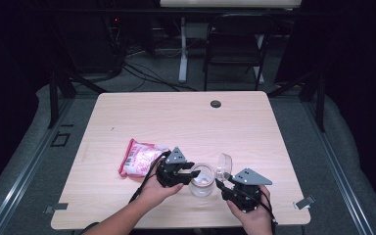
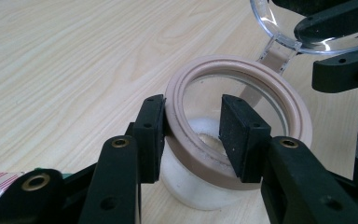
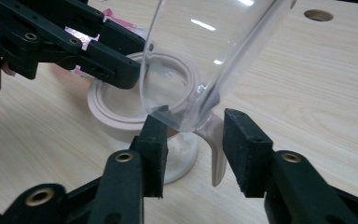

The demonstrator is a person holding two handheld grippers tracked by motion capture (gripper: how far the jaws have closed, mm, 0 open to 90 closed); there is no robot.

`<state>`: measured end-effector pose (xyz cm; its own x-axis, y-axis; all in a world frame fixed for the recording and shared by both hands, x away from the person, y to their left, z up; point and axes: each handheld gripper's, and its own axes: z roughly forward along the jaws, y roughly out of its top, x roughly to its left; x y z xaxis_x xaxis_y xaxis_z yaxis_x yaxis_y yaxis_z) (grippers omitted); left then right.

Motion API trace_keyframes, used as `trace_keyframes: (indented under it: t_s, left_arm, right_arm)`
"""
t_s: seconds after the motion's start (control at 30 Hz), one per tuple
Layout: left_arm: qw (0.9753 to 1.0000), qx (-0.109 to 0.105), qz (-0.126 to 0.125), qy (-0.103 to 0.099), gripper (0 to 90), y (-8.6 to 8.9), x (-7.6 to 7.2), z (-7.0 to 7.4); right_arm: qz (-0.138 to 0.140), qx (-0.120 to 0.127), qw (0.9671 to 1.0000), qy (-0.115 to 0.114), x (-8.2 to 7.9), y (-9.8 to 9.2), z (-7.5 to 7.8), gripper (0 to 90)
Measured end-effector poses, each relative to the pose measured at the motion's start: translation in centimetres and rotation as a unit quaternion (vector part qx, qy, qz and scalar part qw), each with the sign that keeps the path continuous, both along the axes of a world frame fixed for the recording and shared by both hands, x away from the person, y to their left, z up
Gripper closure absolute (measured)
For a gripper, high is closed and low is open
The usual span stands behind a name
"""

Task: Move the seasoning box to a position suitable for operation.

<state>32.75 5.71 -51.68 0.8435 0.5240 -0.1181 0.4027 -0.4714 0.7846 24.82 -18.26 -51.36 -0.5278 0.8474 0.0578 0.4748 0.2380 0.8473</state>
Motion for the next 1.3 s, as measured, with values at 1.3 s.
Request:
trace_keyframes:
  t_s: [1.3]
  left_arm:
    - [0.9987,-0.049,0.011,0.001,54.6,0.7,-1.9,0.1]
  right_arm:
    - [-0.021,0.054,0.9978,0.033,5.0,-0.8,-1.8,77.4]
